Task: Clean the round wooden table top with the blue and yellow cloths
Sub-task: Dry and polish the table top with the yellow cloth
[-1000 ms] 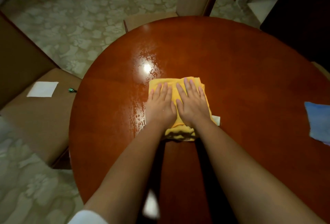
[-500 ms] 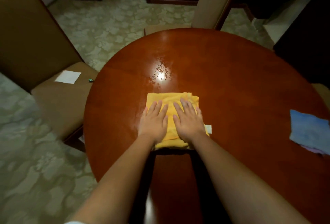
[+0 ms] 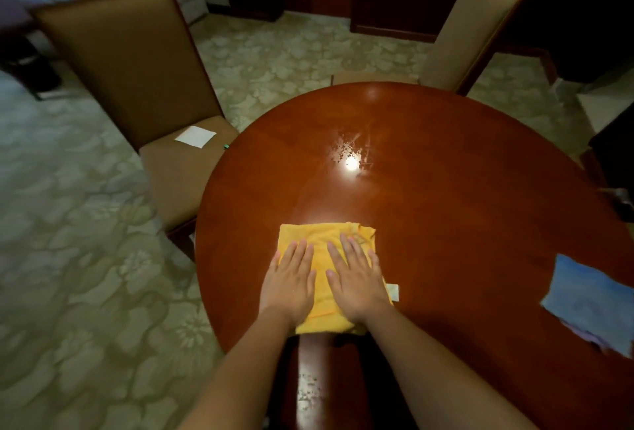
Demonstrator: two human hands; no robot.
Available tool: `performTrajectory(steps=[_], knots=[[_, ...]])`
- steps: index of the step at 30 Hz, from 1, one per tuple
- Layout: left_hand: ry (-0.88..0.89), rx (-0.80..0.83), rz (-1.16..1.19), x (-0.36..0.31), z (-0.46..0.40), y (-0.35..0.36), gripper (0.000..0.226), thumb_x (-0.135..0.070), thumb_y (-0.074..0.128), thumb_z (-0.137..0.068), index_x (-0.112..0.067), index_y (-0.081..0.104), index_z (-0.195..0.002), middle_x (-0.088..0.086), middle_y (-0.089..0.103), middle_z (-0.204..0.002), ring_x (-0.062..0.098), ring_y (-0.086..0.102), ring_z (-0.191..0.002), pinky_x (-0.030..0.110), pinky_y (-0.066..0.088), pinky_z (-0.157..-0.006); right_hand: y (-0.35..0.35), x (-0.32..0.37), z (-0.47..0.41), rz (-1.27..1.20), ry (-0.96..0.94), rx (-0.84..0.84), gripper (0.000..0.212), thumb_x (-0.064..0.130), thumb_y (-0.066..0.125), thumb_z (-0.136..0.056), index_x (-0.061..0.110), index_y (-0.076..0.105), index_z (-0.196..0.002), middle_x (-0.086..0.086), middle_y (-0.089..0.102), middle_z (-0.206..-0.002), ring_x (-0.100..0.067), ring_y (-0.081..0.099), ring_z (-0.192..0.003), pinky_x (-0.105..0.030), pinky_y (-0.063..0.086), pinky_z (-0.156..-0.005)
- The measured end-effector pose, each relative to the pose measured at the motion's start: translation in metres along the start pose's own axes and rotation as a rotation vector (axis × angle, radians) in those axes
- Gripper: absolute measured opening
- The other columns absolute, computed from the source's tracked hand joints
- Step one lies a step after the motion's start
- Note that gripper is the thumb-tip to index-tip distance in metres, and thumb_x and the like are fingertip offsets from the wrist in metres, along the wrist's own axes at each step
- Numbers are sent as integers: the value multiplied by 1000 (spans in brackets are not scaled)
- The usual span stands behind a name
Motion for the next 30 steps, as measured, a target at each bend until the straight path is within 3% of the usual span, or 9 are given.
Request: performTrajectory(steps=[4,9,11,13,16,19,22,27,30], knots=[[-32,1,10,-5,8,5,85,-47,-27,-72,-21,-9,-150,-5,-13,-158,10,-14,-145,32,-9,-117,1,-5,1,17,-49,-13,76,56,-18,-77,35,-11,-150,5,-27,-155,-7,-32,-135,-39,-18,-112],[-47,-106,-2,0,-8,-6,82,-44,-18,-78,-23,11,-152,-5,22,-156,13,18,-143,33,17,-113,4,-7,-9,-12,-61,-96,69,53,-10,-84,29,-9,-149,-2,-28,-153,-17,-30,-139,-37,-18,-113],[-51,-94,-7,2,-14,-3,82,-45,-19,-78,-22,5,-152,-3,15,-158,14,11,-145,36,12,-116,8,-8,-14,11,-74,-103,68,51,-6,-87,27,-5,-150,-6,-23,-155,-20,-26,-141,-37,-15,-114],[-76,-70,13,1,-17,1,82,-46,-22,-76,-21,-3,-152,-3,-2,-160,12,-5,-146,36,-4,-118,10,-9,-19,50,-73,-163,64,48,7,-93,23,12,-152,-12,-2,-159,-25,-6,-146,-39,-5,-115],[-109,-57,19,4,-25,4,82,-45,-23,-75,-18,-9,-151,-2,-14,-158,11,-15,-145,33,-14,-115,10,-9,-32,57,-106,-184,59,43,25,-94,18,33,-147,-14,24,-155,-28,21,-143,-42,9,-112],[-172,-88,51,16,-36,2,75,-45,-16,-83,-16,-8,-151,0,-14,-158,11,-17,-144,32,-16,-114,2,-4,-54,53,-176,-184,59,41,29,-93,16,35,-146,-13,28,-154,-28,26,-142,-41,10,-113],[-220,-94,71,30,-52,-3,59,-39,4,-98,-15,-8,-151,0,-15,-158,11,-18,-144,33,-14,-116,-3,2,-80,31,-237,-164,57,40,31,-93,16,37,-145,-13,30,-153,-28,27,-141,-41,12,-113],[-200,-117,60,57,-90,-13,73,-42,-12,-84,-15,-5,-151,-1,-11,-159,12,-15,-145,34,-14,-115,-10,14,-124,22,-241,-163,58,39,31,-92,16,41,-143,-13,34,-151,-30,31,-140,-47,28,-113],[-193,-129,63,71,-114,-19,67,-40,-4,-89,-15,-4,-151,-1,-10,-159,12,-14,-145,35,-13,-116,-16,19,-148,20,-227,-147,59,41,27,-93,17,37,-146,-13,29,-153,-29,26,-142,-47,23,-114]])
Point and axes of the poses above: each hand's wrist, its own z-axis away from the middle knuckle, its own y-axis out of the palm, x = y × z, the point moved 3 cm from there along -z, towards the middle knuckle
